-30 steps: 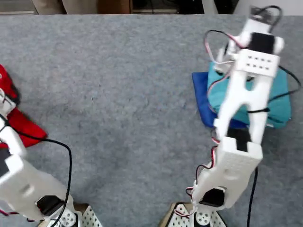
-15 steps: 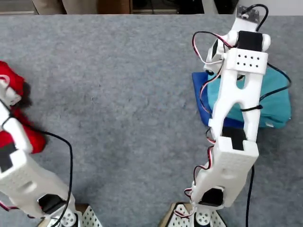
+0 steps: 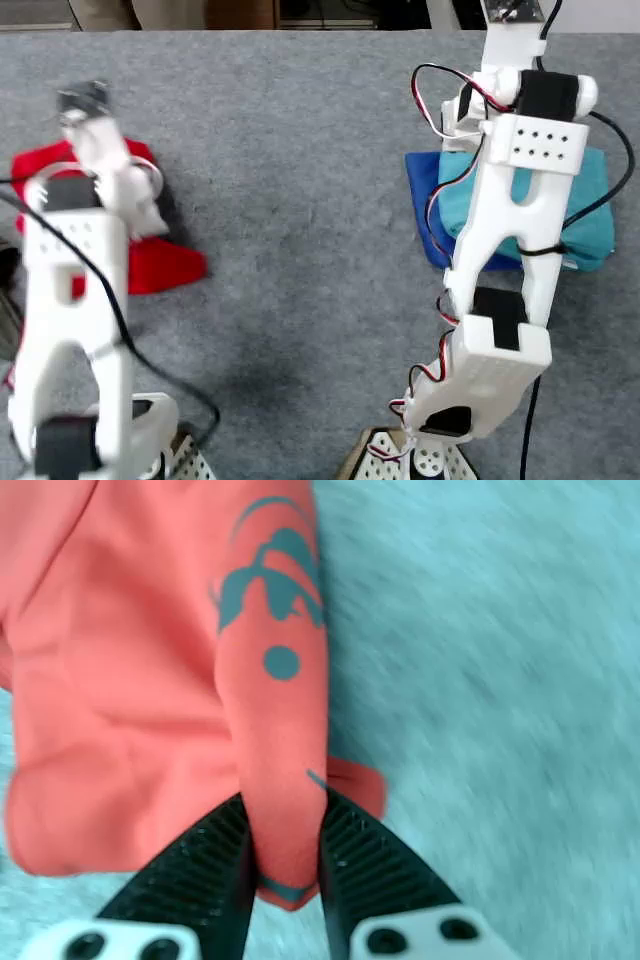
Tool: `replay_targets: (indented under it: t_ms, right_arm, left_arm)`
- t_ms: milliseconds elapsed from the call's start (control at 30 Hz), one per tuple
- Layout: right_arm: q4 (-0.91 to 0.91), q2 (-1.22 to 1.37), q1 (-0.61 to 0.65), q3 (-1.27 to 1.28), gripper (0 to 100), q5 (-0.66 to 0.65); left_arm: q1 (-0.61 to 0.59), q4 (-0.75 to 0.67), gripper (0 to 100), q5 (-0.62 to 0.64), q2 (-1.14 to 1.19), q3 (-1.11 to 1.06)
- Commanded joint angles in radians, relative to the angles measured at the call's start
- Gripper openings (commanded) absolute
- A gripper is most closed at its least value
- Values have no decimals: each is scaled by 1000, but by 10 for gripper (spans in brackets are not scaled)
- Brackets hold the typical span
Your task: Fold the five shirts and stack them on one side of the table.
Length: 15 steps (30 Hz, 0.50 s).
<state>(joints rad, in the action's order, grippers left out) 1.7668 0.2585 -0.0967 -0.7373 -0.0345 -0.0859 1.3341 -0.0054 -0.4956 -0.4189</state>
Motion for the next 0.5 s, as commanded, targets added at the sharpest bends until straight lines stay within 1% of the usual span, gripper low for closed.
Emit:
replay_targets:
  t_ms: [0, 167, 233, 300, 367, 467]
  right_arm:
    - [20, -64, -18, -16, 66, -54]
    - [20, -64, -21, 47, 66, -104]
    - [20, -64, -18, 81, 69, -118]
    - [17, -62, -16, 107, 69, -127]
    - [15, -62, -16, 124, 70, -130]
    - [14, -62, 5, 142, 70, -130]
  left_arm:
    - [147, 5, 19, 0, -231, -143]
    - [334, 15, 19, -107, -489, -308]
    - [390, 44, 21, -133, -578, -350]
    - [420, 75, 32, -135, -642, -376]
    - [420, 103, 105, -130, -687, -391]
    - [350, 132, 257, -120, -722, -388]
